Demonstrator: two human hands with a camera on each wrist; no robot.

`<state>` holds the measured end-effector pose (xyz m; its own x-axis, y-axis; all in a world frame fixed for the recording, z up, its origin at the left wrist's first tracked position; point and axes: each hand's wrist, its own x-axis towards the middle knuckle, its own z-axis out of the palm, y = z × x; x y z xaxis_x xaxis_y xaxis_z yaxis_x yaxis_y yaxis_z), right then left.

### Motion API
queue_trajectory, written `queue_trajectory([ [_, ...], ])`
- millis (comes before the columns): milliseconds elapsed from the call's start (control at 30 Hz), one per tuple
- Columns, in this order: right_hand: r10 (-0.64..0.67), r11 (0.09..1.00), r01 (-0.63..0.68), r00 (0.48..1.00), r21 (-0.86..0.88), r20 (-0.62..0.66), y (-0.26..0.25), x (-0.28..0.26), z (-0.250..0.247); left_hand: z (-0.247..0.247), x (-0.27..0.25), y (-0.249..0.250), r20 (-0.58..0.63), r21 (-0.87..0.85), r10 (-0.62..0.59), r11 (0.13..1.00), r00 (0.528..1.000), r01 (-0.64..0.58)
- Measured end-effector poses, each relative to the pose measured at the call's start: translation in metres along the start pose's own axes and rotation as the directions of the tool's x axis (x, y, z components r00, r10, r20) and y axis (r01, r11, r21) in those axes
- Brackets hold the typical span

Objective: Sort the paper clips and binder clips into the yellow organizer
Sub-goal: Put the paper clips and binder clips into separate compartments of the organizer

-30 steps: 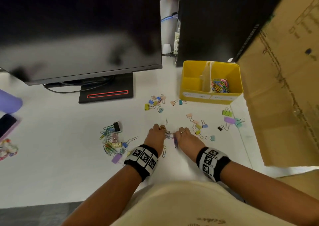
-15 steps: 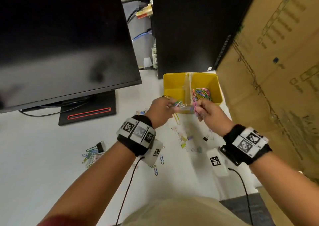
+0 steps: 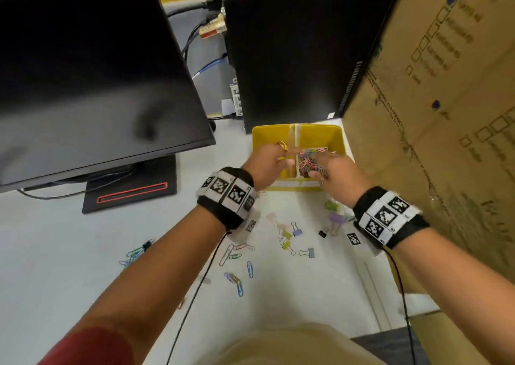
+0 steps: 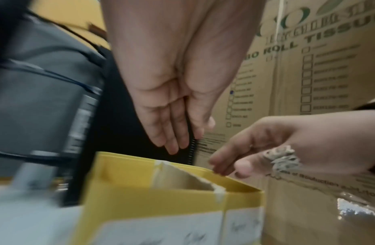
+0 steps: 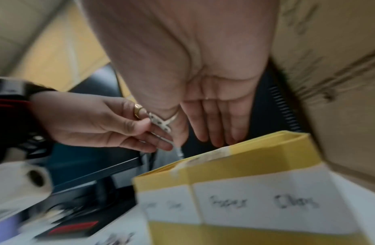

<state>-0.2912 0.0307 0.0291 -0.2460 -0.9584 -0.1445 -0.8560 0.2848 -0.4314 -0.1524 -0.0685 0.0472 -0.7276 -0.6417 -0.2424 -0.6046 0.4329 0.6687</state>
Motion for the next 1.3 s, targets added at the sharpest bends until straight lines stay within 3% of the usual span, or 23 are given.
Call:
queue_trajectory([
  [67,-0.173,0.984,0.175,0.984,0.044,-0.040,-0.019,-0.017,0.019,-0.011,-0.029,-0.037,-0.115,0.038,-0.038,0.998,0.993,0.042],
  [100,-0.257,0.964,0.254,0.966,0.076,0.022,-0.028,-0.024,0.033,-0.014,-0.040,-0.057,-0.164,0.096,-0.065,0.992,0.984,0.082],
  [200,-0.390,0.921,0.355,0.844,0.161,0.369,-0.056,-0.035,0.086,-0.007,-0.064,-0.117,-0.119,0.272,-0.230,0.928,0.966,0.255],
  [267,-0.425,0.900,0.415,0.762,0.136,0.488,-0.071,-0.034,0.118,0.002,-0.079,-0.142,-0.021,0.383,-0.357,0.860,0.934,0.337],
  [367,-0.419,0.850,0.527,0.696,-0.019,0.582,-0.085,-0.039,0.145,0.015,-0.101,-0.158,0.098,0.538,-0.418,0.786,0.903,0.305],
  [533,-0.423,0.804,0.594,0.618,-0.041,0.663,-0.094,-0.064,0.144,0.027,-0.127,-0.175,0.088,0.577,-0.482,0.738,0.872,0.350],
  [600,-0.451,0.815,0.579,0.659,-0.024,0.603,-0.097,-0.060,0.139,0.025,-0.133,-0.173,0.056,0.552,-0.506,0.734,0.861,0.396],
  [733,-0.393,0.891,0.443,0.861,-0.095,0.324,-0.109,-0.007,0.128,0.013,-0.117,-0.156,-0.092,0.489,-0.416,0.773,0.905,0.405],
  [800,-0.316,0.934,0.344,0.922,-0.098,0.223,-0.116,0.023,0.122,0.008,-0.099,-0.145,-0.117,0.449,-0.363,0.811,0.924,0.375],
  [867,-0.285,0.938,0.321,0.928,-0.127,0.239,-0.122,0.044,0.119,0.008,-0.084,-0.140,-0.049,0.487,-0.355,0.807,0.934,0.332],
  [933,-0.273,0.923,0.343,0.905,-0.177,0.327,-0.123,0.052,0.120,0.012,-0.077,-0.141,0.016,0.596,-0.373,0.748,0.928,0.291],
  [1033,-0.248,0.922,0.332,0.902,-0.199,0.353,-0.114,0.053,0.128,0.016,-0.084,-0.151,0.028,0.653,-0.401,0.701,0.916,0.287],
  [1200,-0.267,0.919,0.348,0.897,-0.187,0.353,-0.099,0.055,0.140,0.009,-0.092,-0.161,-0.035,0.577,-0.397,0.741,0.917,0.342],
  [1300,-0.244,0.924,0.324,0.909,-0.203,0.338,-0.099,0.053,0.141,0.006,-0.080,-0.149,-0.097,0.513,-0.287,0.806,0.953,0.296],
])
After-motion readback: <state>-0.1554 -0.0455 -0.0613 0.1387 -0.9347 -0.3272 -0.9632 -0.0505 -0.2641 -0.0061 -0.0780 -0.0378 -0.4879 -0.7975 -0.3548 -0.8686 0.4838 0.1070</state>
